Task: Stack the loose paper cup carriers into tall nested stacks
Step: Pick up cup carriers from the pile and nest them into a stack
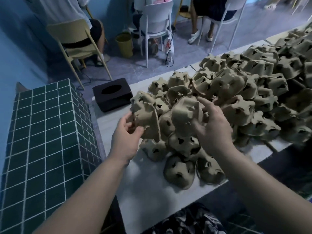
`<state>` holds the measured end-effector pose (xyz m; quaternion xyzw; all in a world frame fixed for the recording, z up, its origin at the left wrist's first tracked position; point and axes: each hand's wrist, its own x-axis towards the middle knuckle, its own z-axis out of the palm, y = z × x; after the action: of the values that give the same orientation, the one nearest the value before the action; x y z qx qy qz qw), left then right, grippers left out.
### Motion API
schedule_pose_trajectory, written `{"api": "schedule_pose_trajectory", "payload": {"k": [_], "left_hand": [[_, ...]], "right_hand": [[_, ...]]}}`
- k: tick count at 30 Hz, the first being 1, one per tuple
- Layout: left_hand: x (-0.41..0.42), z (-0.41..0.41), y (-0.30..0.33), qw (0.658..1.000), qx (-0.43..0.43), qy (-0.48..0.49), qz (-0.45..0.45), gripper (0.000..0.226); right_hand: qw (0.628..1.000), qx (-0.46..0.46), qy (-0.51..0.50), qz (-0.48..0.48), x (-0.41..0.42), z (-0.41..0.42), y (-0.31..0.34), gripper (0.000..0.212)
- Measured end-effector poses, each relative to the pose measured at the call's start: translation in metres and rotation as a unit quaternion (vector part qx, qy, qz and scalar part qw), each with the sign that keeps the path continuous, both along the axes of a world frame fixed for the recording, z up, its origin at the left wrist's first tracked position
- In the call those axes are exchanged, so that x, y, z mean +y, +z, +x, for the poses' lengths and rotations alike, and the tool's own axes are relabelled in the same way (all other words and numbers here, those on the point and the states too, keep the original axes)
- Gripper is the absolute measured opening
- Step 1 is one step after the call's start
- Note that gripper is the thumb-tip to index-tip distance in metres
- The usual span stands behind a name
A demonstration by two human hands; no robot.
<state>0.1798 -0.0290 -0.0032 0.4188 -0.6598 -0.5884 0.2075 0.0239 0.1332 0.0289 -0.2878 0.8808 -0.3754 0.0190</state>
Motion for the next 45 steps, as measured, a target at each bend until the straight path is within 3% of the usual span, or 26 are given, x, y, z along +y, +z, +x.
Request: {"api": "schedule_pose_trajectory", "payload": {"k": [5, 13, 17, 22, 26, 30, 34, 37, 40, 45], "left_hand": [[0.009, 0.039, -0.006, 0.997, 0.008, -0.021, 0.068, 0.054], [0.026, 0.071, -0.004, 0.973, 0.021, -0.118, 0.199, 0.037], [0.031, 0.072, -0.007, 0.971, -0.012, -0.145, 0.188, 0.041], [0.041, 0.072, -0.011, 0.968, -0.016, -0.161, 0.191, 0.067], [0.042, 0.074, -0.022, 0.98, -0.036, -0.112, 0.164, 0.052], [0.04, 0.08, -0.025, 0.979, -0.013, -0.053, 0.196, 0.04], [0.036, 0.088, -0.03, 0.969, -0.004, 0.005, 0.245, 0.051], [0.039, 0.092, -0.03, 0.965, -0.026, -0.002, 0.262, 0.069], [0.042, 0.091, -0.03, 0.959, -0.034, -0.044, 0.278, 0.061], [0.048, 0.086, -0.03, 0.968, -0.044, -0.093, 0.228, 0.058]], "right_hand": [[0.983, -0.176, 0.044, -0.038, 0.0, 0.054, -0.012, 0.066], [0.971, -0.211, 0.115, 0.012, 0.006, 0.09, -0.029, 0.073], [0.941, -0.322, 0.1, -0.038, 0.008, 0.093, -0.031, 0.066], [0.933, -0.347, 0.086, -0.044, 0.005, 0.096, -0.036, 0.084], [0.943, -0.326, 0.071, -0.016, 0.004, 0.095, -0.041, 0.06], [0.926, -0.374, 0.025, -0.042, 0.008, 0.092, -0.048, 0.046], [0.892, -0.435, 0.0, -0.124, 0.016, 0.094, -0.051, 0.034], [0.875, -0.457, 0.004, -0.161, 0.019, 0.098, -0.048, 0.032], [0.865, -0.47, 0.018, -0.174, 0.019, 0.103, -0.046, 0.03], [0.842, -0.512, 0.03, -0.171, 0.019, 0.107, -0.049, 0.022]]}}
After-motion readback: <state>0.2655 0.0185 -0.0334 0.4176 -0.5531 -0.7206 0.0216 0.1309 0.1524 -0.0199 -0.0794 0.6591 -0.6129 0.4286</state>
